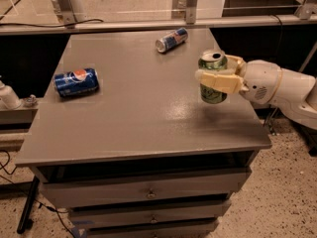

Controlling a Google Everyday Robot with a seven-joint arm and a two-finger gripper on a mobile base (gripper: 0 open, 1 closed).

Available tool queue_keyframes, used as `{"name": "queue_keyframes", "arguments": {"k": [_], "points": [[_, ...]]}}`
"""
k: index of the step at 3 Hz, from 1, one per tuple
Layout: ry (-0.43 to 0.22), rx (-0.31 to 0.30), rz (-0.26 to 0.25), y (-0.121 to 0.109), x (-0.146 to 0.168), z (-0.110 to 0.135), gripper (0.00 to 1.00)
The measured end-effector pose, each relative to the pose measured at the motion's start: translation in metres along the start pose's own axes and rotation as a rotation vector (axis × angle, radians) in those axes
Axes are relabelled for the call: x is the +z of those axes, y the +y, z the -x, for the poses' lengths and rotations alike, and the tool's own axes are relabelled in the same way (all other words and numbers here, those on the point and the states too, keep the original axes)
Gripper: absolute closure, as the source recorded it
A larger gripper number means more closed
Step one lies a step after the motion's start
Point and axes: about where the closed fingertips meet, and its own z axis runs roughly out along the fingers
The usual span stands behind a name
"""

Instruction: Place green can upright

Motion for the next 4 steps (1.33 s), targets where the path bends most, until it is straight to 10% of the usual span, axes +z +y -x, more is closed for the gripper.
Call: {"name": "queue_keyframes", "arguments": {"k": [2, 4], "points": [[-0.132, 0.014, 0.043, -0.006, -0.004, -0.030, 1.00], [-0.150, 0.001, 0.053, -0.010, -0.016, -0.036, 0.57]]}}
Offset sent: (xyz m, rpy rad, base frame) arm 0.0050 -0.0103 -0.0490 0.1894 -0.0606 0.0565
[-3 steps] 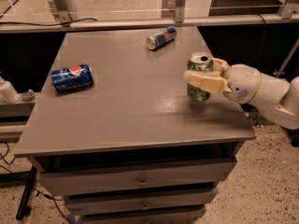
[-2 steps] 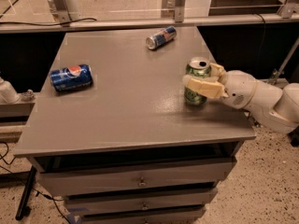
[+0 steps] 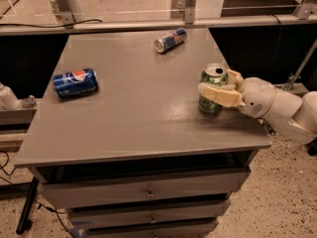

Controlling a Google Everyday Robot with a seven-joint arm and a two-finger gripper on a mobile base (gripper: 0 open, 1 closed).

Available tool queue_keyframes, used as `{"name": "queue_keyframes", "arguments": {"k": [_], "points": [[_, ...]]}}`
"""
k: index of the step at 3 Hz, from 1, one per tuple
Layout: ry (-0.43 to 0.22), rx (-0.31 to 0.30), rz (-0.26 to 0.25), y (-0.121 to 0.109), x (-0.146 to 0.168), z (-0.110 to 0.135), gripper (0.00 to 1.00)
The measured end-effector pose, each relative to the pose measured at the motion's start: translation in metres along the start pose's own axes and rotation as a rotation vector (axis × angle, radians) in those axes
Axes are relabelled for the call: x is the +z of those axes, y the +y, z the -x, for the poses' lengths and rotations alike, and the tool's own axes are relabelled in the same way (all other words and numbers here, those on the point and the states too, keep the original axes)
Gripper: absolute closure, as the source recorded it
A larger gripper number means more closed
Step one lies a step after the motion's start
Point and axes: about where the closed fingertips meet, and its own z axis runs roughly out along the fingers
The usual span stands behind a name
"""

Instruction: Place green can upright

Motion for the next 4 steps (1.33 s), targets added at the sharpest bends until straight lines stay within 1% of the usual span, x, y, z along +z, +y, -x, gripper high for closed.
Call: {"name": "queue_keyframes", "arguments": {"k": [2, 3, 4], "points": [[0.013, 0.016, -0.001, 0.003, -0.008, -0.005, 0.11], [0.027, 0.020, -0.003, 0.004, -0.011, -0.005, 0.00], [0.059, 0.013, -0.007, 0.002, -0.019, 0.001, 0.00]]}}
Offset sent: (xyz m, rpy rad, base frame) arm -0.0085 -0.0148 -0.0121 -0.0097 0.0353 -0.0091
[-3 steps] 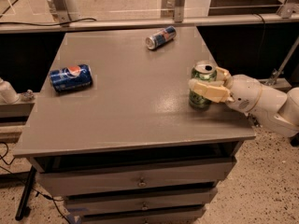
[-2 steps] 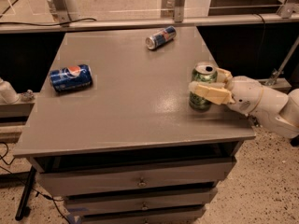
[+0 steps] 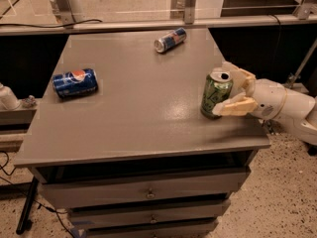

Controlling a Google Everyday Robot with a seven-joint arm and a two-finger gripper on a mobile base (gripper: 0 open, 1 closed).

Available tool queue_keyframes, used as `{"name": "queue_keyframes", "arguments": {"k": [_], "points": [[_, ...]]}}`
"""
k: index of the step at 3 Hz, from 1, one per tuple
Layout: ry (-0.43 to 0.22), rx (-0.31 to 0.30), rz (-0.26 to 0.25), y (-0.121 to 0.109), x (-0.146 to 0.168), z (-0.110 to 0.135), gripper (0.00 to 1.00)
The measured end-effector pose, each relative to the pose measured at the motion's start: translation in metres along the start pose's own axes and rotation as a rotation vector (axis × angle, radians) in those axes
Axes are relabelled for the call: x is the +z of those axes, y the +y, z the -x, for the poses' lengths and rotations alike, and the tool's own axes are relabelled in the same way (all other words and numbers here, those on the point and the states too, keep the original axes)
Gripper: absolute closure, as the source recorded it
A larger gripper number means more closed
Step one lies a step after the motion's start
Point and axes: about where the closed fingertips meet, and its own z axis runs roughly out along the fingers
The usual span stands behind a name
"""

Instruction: Place green can upright

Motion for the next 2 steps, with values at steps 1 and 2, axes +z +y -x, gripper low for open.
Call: {"name": "queue_keyframes", "arguments": {"k": [1, 2], "points": [[0.060, -0.030, -0.031, -0.006, -0.026, 0.022, 0.00], [0.117, -0.099, -0.131, -0.018, -0.075, 0.080, 0.00]]}}
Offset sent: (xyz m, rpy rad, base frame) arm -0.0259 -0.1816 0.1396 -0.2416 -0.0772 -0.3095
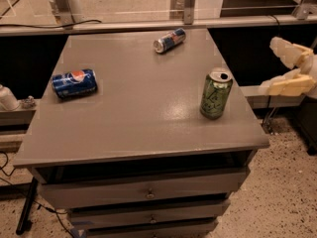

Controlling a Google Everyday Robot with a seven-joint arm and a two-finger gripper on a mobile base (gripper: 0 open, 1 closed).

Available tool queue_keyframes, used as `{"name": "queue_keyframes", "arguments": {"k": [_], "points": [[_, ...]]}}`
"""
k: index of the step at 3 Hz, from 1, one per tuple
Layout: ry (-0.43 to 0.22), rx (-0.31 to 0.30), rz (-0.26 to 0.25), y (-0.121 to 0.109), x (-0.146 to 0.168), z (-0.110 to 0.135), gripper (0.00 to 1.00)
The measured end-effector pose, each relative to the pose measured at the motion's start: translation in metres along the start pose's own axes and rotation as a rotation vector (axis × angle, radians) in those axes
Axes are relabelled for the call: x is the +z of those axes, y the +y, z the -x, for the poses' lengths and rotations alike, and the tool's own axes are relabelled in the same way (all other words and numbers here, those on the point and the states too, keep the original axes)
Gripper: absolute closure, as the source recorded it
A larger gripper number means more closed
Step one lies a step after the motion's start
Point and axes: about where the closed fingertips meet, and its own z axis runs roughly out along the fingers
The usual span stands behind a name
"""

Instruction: Place green can upright

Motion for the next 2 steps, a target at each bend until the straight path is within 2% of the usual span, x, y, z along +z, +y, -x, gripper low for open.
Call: {"name": "queue_keyframes", "arguments": {"k": [1, 2], "points": [[0.033, -0.062, -0.137, -0.0181, -0.0540, 0.0701, 0.00], [0.028, -0.071, -0.144, -0.0204, -0.0560, 0.0778, 0.00]]}}
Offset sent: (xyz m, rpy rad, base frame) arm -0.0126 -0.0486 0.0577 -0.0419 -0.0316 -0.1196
